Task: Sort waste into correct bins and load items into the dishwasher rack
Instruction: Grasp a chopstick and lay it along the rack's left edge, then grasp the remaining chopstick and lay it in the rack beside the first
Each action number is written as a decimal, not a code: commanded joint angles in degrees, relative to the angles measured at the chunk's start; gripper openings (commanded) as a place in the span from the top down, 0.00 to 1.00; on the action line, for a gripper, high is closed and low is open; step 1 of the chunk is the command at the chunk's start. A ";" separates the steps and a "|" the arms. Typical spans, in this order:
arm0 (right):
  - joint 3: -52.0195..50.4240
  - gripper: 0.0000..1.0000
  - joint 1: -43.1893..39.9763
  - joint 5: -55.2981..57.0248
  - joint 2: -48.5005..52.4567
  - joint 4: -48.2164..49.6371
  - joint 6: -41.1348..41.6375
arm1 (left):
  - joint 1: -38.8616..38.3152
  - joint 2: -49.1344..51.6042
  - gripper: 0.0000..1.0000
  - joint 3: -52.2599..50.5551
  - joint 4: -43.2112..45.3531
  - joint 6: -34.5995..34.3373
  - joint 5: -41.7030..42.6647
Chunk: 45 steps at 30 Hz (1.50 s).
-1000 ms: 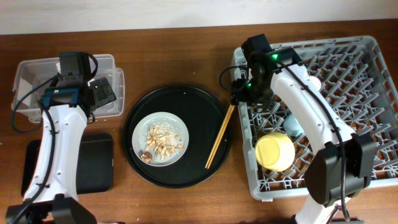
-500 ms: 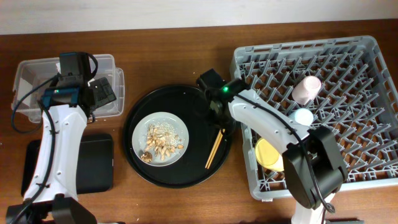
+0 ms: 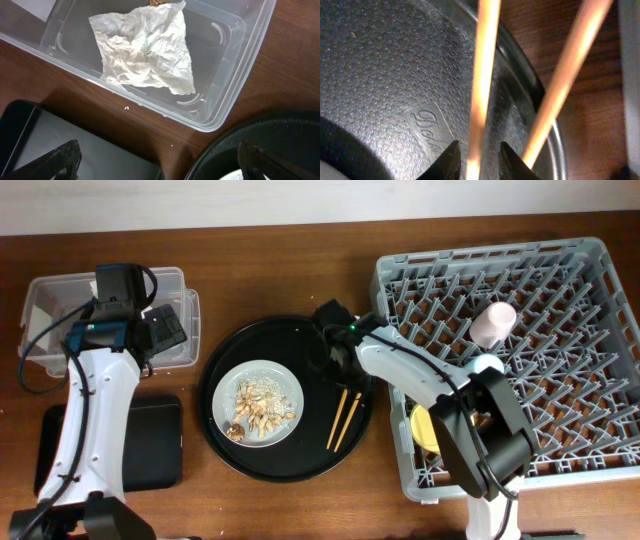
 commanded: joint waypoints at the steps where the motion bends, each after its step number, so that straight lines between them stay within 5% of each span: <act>1: -2.36 0.74 1.27 0.50 0.52 1.55 0.61 | -0.11 -0.55 0.01 0.26 -0.04 -0.59 -0.42; 3: -2.40 0.78 1.31 0.52 0.90 2.12 0.61 | -0.11 -0.55 0.01 0.26 -0.04 -0.59 -0.42; 4: -2.40 0.89 1.31 0.50 1.33 2.14 0.59 | -0.11 -0.55 0.01 0.26 -0.04 -0.59 -0.42; 6: -2.14 0.96 1.29 -1.16 1.25 1.66 0.07 | -0.11 -0.55 0.01 0.26 -0.04 -0.59 -0.42; 14: 24.13 0.96 -7.13 1.18 -7.23 -20.35 -23.52 | -0.11 -0.55 0.01 0.26 -0.04 -0.59 -0.42; 17: 25.73 0.96 -16.96 0.83 -7.37 -20.17 -45.24 | -0.11 -0.55 0.01 0.26 -0.04 -0.59 -0.42; 21: 25.31 0.96 -21.66 -1.84 -7.30 -16.94 -46.21 | -0.11 -0.55 0.01 0.26 -0.04 -0.59 -0.42; 24: 25.24 0.92 -21.64 -6.69 -6.60 -16.04 -45.94 | -0.11 -0.55 0.01 0.26 -0.04 -0.59 -0.42; 25: 25.24 0.73 -21.64 -6.67 -5.99 -16.37 -45.94 | -0.11 -0.55 0.01 0.26 -0.04 -0.59 -0.42; 26: 25.24 0.66 -21.64 -6.67 -5.49 -16.74 -45.97 | -0.11 -0.55 0.01 0.26 -0.04 -0.59 -0.42; 29: 25.24 0.61 -21.64 -7.10 -5.05 -18.16 -45.94 | -0.11 -0.55 0.01 0.26 -0.04 -0.59 -0.42; 33: 25.24 0.60 -21.27 -20.28 -5.05 -21.66 -44.74 | -0.11 -0.55 0.01 0.26 -0.04 -0.59 -0.42; 37: 25.24 0.64 -13.55 -19.78 -5.07 -24.65 -33.77 | -0.11 -0.55 0.01 0.26 -0.04 -0.57 -0.42; 42: 17.79 0.62 -0.31 2.12 -4.98 -24.68 -1.77 | -0.11 -0.55 0.01 0.26 -0.04 -0.59 -0.42; 45: 6.86 0.52 3.28 2.27 -4.94 -15.34 5.40 | -0.11 -0.55 0.01 0.26 -0.04 -0.59 -0.42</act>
